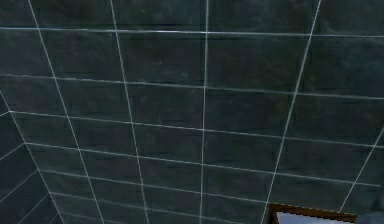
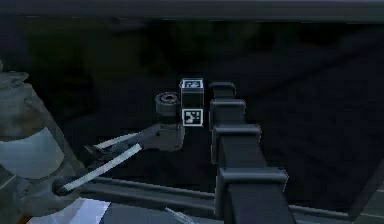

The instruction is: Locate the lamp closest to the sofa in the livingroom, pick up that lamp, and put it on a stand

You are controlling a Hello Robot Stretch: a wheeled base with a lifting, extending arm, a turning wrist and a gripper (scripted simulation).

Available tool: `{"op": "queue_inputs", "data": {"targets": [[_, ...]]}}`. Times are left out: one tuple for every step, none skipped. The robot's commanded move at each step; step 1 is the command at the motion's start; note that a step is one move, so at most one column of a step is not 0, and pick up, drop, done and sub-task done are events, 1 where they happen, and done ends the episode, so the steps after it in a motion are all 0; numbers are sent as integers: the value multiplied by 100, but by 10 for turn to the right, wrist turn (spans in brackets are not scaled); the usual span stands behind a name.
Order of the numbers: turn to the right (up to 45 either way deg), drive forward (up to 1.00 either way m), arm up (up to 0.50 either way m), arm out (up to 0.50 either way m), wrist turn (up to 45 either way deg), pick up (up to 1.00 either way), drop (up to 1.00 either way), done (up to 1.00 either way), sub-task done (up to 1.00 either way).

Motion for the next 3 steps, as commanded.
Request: {"op": "queue_inputs", "data": {"targets": [[0, 0, 0, 0, 450, 0, 0, 0, 0], [0, 0, 0, 0, 450, 0, 0, 0, 0], [0, 0, 0, 0, 0, 0, 100, 0, 0]]}}
